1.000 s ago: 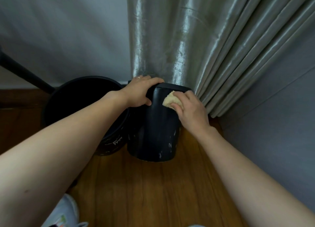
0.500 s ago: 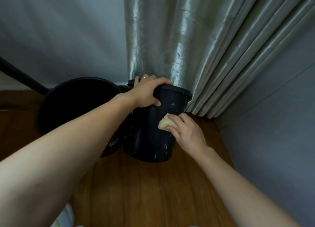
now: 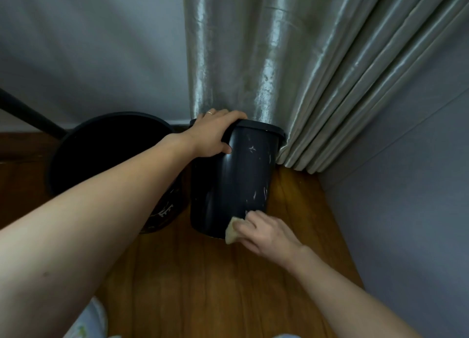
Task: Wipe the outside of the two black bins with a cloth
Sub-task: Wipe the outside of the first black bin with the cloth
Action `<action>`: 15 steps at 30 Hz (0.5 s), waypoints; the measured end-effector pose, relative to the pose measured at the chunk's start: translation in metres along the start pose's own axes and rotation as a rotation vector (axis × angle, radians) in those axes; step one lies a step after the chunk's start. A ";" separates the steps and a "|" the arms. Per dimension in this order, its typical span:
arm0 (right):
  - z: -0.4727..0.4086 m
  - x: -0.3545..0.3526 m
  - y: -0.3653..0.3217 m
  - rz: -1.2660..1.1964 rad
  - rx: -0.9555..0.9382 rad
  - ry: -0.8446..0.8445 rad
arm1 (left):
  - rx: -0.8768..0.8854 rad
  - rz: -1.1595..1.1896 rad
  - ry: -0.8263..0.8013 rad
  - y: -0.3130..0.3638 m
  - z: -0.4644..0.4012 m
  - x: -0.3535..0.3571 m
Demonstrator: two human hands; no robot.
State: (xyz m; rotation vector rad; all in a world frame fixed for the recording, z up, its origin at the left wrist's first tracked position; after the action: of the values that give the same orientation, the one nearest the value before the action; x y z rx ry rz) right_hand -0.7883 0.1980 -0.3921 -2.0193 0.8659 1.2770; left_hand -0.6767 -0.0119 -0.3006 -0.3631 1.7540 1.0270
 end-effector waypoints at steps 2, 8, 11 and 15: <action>-0.007 -0.001 0.001 0.026 -0.040 -0.012 | 0.002 -0.011 0.012 0.000 0.002 -0.001; -0.034 -0.022 0.022 0.084 0.268 0.164 | 0.002 -0.050 0.031 0.000 0.004 0.000; -0.013 -0.007 0.006 0.029 0.133 0.081 | 0.015 -0.051 0.033 0.001 0.003 0.002; 0.002 0.002 -0.005 0.017 -0.013 -0.019 | 0.001 -0.048 0.026 -0.003 0.003 0.001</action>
State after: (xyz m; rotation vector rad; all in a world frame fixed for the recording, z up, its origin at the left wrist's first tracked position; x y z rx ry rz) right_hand -0.7849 0.2024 -0.3936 -2.0107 0.8700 1.3128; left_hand -0.6732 -0.0106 -0.3033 -0.4177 1.7610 0.9907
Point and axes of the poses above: each hand's wrist, its own z-axis away from the middle knuckle, its own x-axis out of the palm, y = z × x, the point moved 5 cm from there along -z, towards the middle knuckle, and after that the axes turned 7 degrees about y, right-handed, at the moved point
